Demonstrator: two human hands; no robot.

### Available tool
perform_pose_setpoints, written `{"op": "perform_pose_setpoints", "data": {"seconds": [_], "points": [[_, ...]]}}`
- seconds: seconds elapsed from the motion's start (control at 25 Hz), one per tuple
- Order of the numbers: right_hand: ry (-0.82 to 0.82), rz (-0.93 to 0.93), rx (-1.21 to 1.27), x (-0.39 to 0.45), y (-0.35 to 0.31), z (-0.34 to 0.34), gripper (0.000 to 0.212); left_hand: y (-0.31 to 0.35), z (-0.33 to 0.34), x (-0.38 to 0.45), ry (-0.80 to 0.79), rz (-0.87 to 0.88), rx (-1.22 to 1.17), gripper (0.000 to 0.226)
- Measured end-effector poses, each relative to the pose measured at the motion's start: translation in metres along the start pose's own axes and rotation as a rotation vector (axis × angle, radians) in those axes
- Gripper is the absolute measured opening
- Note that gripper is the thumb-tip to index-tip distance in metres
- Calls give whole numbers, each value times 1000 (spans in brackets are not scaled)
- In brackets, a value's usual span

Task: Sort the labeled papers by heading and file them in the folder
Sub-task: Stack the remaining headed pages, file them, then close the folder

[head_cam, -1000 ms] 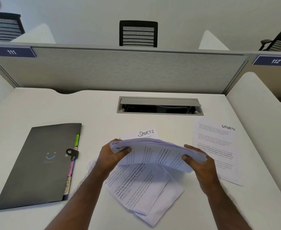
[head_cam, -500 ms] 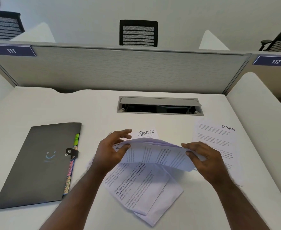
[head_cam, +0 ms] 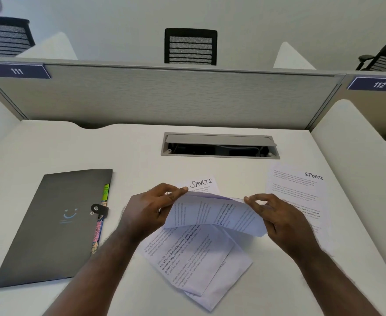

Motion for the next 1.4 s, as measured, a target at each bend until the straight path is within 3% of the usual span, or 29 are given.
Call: {"op": "perform_pose_setpoints", "data": {"seconds": [0.12, 0.24, 0.4, 0.48, 0.68, 0.8, 0.88, 0.96, 1.04, 1.12, 1.28, 1.4], "points": [[-7, -26, -26, 0, 0, 0, 76, -5, 3, -2, -17, -23, -10, 50], [-40, -19, -34, 4, 0, 3, 55, -8, 4, -1, -15, -40, -47, 51], [-113, 191, 14, 16, 8, -1, 58, -7, 3, 3, -8, -46, -65, 48], [-215, 322, 47, 27, 10, -1, 57, -7, 4, 4, -13, -43, -60, 48], [-612, 392, -109, 56, 2, 32, 37, -10, 7, 5, -36, -83, -68, 39], [-544, 518, -23, 66, 26, 20, 30, -45, 3, -2, 35, -366, -284, 36], [-442, 633, 182, 67, 49, 8, 22, -91, 1, -25, 138, -637, -459, 37], [-307, 770, 477, 56, 69, 6, 14, -137, -4, -61, 214, -911, -468, 31], [-220, 882, 745, 39, 73, 26, 8, -178, -3, -109, 120, -1137, -301, 31], [-199, 942, 906, 24, 64, 64, 10, -219, 12, -161, -105, -1243, -63, 36], [-128, 1084, 1141, -2, 27, 145, 21, -247, 60, -230, -696, -1170, 215, 43], [-96, 1166, 1267, -12, -12, 189, 21, -237, 71, -243, -791, -1116, 247, 53]]}}
Point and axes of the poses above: each hand's wrist, its own x-axis towards the middle knuckle, its own z-axis out of the palm, y = z × x, the point moved 10 cm from there along x, towards the middle knuckle, and after that the axes turned 14 degrees about x, right-handed, at the moved point
